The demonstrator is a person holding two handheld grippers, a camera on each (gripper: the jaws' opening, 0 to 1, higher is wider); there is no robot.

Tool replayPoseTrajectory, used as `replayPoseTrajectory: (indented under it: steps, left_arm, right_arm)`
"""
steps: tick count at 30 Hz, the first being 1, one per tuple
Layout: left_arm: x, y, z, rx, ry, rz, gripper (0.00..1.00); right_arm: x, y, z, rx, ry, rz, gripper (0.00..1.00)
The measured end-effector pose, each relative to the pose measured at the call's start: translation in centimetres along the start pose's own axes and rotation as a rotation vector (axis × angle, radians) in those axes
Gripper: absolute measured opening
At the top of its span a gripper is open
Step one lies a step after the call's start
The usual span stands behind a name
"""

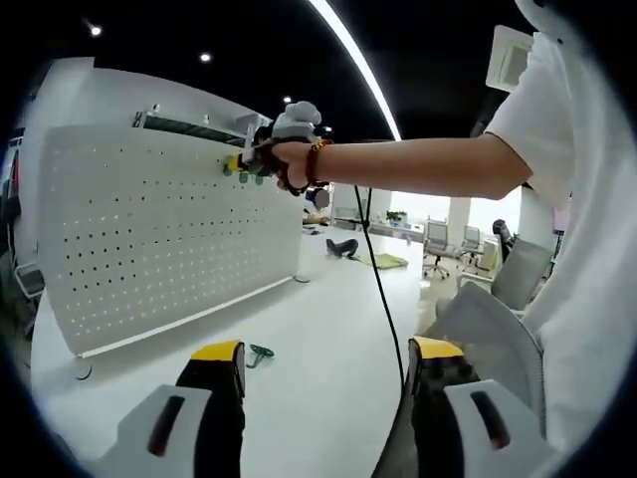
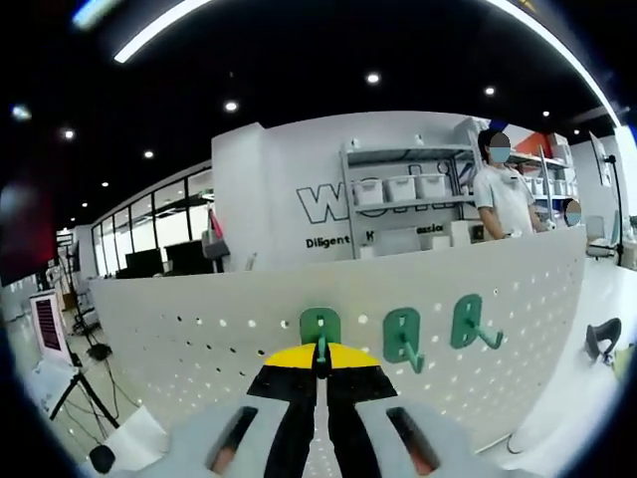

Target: Insert the hook assembly into the mounting plate slot until the hook locks in place.

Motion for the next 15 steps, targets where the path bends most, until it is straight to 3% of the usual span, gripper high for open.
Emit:
replayPoseTrajectory:
  steps: [10, 15]
  left_arm:
    - [0.15, 0.09, -0.23, -0.021, -0.007, 0.015, 0.69]
    - [0.46, -0.05, -0.62, -0.008, 0.025, 0.01, 0.69]
  right_arm:
    - [0.36, 0.09, -0.31, -0.042, 0.014, -0.018, 0.01]
    - [0.48, 0.16, -0.46, -0.049, 0.011, -0.025, 0.01]
Point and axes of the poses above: the point that each gripper's makers call its tool centre point, and the gripper's own axes: x roughly forward along the fingers, y roughly to its left, z roughly out of its top, the point moved 10 cm from there along -x, roughly backward along the fingers, and after that the axes turned 1 degree about y, right-handed, at the moved point
